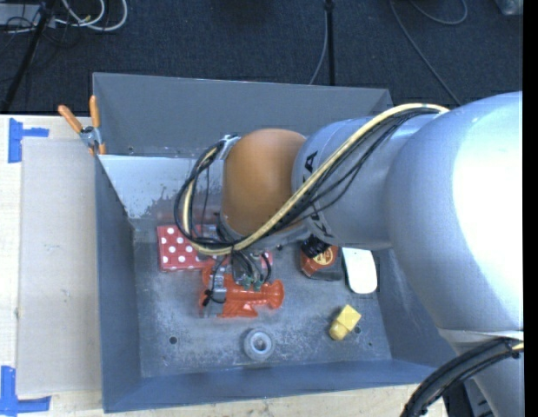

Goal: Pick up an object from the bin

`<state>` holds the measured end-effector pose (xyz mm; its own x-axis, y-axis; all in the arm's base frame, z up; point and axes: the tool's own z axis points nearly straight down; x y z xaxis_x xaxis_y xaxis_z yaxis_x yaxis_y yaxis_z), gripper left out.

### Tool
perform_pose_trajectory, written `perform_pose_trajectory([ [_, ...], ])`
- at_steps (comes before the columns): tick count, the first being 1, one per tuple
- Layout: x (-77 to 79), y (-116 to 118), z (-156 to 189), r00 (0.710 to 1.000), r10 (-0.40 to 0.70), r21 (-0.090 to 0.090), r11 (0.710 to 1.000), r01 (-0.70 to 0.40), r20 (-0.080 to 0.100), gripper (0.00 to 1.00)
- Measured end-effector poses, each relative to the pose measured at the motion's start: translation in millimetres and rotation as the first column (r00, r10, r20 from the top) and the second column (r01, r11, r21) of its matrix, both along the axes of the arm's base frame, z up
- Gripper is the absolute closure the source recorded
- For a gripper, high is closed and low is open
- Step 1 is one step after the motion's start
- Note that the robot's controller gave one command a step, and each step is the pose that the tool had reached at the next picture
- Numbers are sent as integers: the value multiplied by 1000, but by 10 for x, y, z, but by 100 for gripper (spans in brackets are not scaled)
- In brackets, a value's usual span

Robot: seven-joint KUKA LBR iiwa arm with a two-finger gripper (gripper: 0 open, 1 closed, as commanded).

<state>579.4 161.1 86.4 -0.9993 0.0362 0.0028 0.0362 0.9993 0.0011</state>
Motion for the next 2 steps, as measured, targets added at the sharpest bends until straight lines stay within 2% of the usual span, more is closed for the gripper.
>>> perform_pose_trajectory([
  [1,72,-333,-45,1000,23,2,1000,-23,0,0],
  [2,54,-713,-100,994,-105,5,994,105,12,100],
])
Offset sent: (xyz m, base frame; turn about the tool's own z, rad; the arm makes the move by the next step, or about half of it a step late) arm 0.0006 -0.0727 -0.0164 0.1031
